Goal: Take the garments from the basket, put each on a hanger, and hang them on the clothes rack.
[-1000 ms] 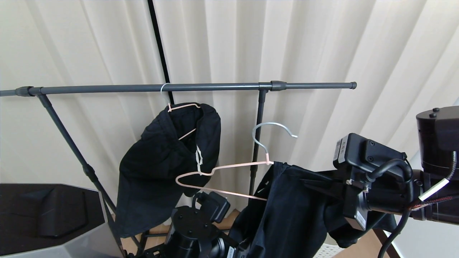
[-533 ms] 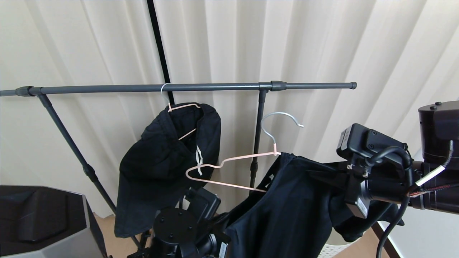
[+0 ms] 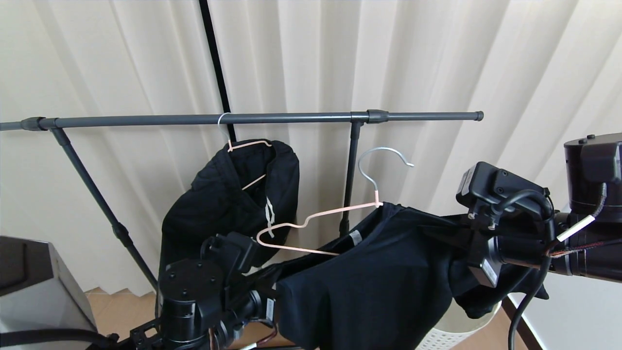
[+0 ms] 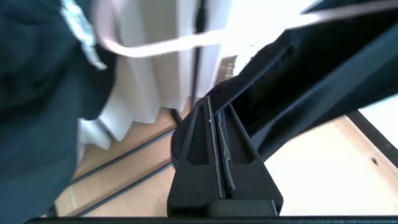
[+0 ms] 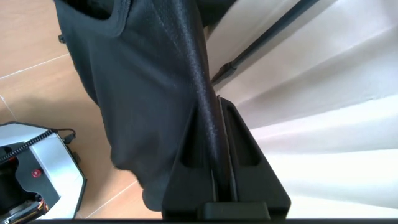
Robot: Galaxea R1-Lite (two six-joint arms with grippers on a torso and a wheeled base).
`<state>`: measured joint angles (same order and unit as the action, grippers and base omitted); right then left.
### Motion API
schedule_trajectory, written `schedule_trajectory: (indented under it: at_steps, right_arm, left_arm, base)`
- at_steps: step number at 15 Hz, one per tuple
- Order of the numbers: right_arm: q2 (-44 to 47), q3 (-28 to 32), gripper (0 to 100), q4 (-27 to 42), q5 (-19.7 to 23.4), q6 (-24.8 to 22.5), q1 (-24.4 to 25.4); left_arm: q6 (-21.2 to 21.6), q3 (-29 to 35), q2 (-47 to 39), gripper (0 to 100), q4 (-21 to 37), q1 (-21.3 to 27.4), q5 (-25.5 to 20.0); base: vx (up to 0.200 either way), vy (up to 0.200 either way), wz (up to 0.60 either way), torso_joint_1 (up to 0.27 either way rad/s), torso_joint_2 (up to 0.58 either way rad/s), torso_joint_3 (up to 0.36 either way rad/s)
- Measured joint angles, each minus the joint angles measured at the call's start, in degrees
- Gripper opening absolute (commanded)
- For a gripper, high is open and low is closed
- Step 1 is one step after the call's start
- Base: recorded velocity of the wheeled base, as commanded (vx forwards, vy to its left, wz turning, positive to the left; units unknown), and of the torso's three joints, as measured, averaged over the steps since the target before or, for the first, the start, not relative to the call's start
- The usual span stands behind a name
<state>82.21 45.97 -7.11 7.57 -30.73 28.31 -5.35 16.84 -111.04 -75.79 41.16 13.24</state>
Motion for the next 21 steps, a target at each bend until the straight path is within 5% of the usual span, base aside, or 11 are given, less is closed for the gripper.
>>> schedule_trajectory:
  at_steps: [8, 12, 21]
  right_arm:
    - [-0.71, -0.61, 0, 0.66, -0.16, -0.16, -0.63]
    - [-1.67, -1.96, 0, 0.84, -0.21, -0.35, -0.61]
    - [0.85, -0.63, 0, -0.09, -1.37, 3.5, 1.07]
  left_arm:
    - [-0.01, -0.06, 2.96, 0, -0.05, -8.66, -0.13]
    - [4.23, 0.06, 5.78, 0, 0.28, -10.98, -0.18]
    - [10.76, 2.21, 11.96, 0, 2.22, -4.11, 0.02]
  base:
    - [0.0, 0.0, 0.0, 0.0, 0.0, 0.0]
    - [0.0, 0.0, 0.0, 0.0, 0.0, 0.0]
    - [0.0, 0.0, 0.0, 0.0, 0.0, 0.0]
